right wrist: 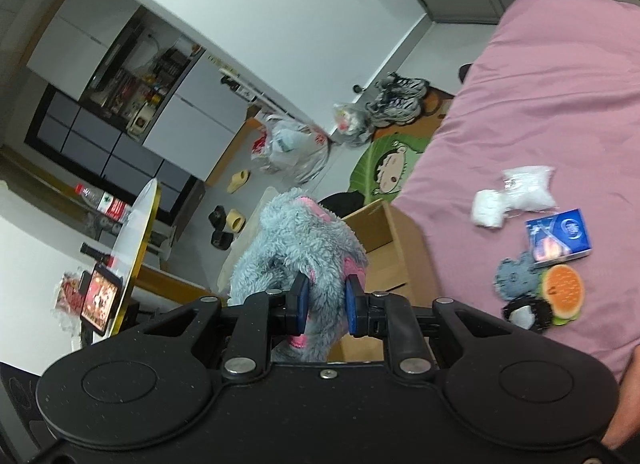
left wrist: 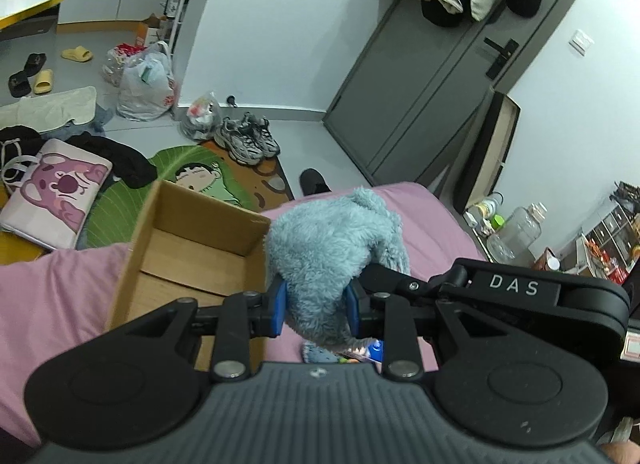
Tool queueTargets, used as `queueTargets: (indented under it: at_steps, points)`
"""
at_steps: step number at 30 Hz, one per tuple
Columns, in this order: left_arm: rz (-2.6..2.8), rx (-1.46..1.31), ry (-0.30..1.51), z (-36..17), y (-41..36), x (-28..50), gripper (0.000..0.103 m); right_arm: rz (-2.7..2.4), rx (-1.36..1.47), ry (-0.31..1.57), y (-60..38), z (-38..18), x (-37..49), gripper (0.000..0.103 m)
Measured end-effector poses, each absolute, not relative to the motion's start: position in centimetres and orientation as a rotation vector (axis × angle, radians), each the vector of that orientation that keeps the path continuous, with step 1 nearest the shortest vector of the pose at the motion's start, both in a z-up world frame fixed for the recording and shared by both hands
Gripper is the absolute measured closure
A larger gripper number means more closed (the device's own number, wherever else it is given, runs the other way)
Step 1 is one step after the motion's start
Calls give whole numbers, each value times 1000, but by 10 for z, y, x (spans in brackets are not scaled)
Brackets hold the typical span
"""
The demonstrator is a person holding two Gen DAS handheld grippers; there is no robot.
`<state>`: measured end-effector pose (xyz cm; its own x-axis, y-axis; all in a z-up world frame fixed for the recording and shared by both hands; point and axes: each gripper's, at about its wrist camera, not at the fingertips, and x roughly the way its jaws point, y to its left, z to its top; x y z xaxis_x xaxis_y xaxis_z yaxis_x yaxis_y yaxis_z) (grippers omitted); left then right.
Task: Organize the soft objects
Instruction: 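Lift the grey-blue plush with the right gripper and carry it over the box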
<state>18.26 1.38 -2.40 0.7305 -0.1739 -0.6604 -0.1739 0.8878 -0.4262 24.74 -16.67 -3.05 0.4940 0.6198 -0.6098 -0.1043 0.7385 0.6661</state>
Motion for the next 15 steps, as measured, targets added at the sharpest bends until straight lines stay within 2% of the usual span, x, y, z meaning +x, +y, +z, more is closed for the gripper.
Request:
queueTargets:
  at_steps: [15]
  points:
    - [53,-530,757,-24,75,184,75,520,564,1006,-110,-29,259,84]
